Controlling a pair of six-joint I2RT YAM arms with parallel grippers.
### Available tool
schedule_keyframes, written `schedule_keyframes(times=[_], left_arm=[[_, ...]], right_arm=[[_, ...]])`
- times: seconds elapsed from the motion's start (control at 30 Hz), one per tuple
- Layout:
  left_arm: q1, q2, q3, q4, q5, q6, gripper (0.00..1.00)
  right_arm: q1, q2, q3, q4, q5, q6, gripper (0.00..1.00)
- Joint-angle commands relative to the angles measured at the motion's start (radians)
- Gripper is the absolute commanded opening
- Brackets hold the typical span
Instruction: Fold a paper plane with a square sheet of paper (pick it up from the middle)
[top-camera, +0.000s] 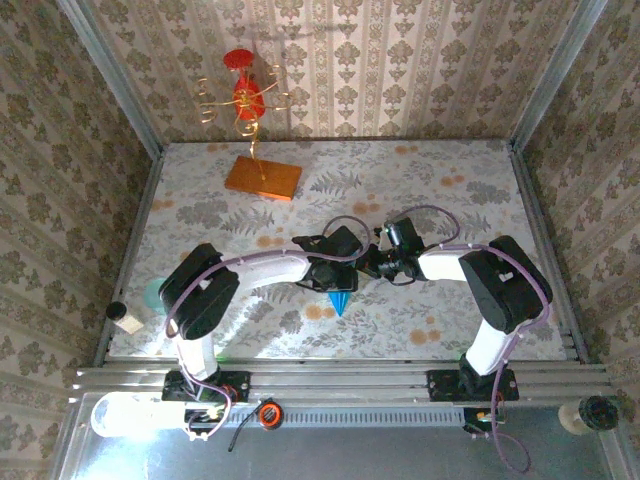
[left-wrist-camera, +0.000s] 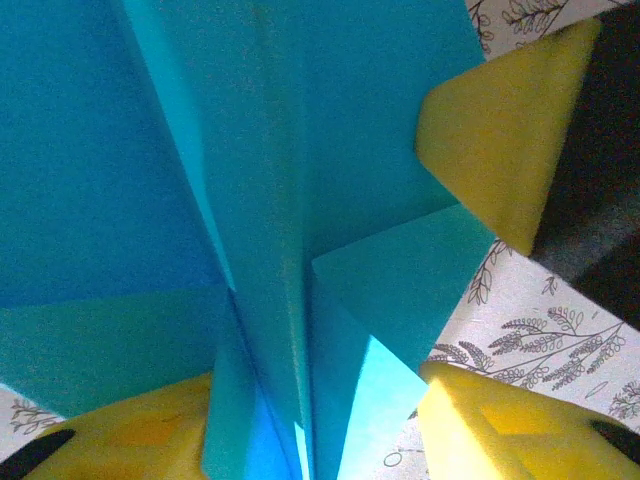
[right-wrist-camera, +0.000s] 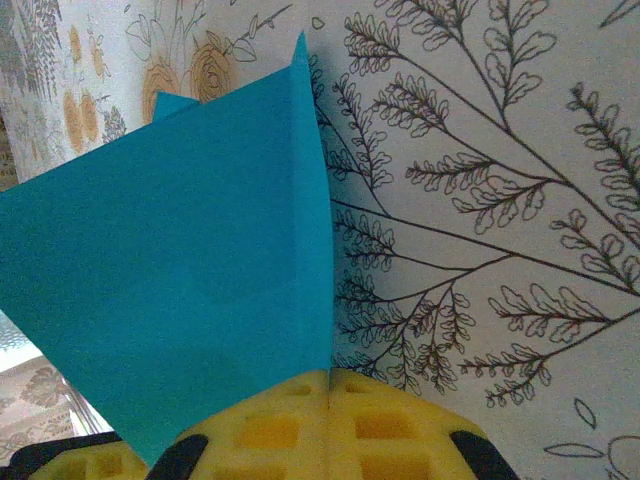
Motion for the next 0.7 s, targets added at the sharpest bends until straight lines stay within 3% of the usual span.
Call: schedule_keyframes(times=[0.0, 0.37, 0.67], left_arm=[[-0.007, 0.012, 0.030, -0.066, -0.046, 0.024, 0.48], [-0.020, 0.041, 0.068, -0.112, -0.078, 0.023, 0.35], [-0.023, 0.083, 0.101, -0.134, -0.069, 0.033, 0.33]], right_arm=[[-0.005, 0.022, -0.002, 0.008, -0.026, 0.015, 0.03], [-0.005, 0.023, -0.005, 0.013, -0.026, 0.016, 0.03], [-0.006, 0.028, -0.009, 0.023, -0.029, 0.021, 0.03]])
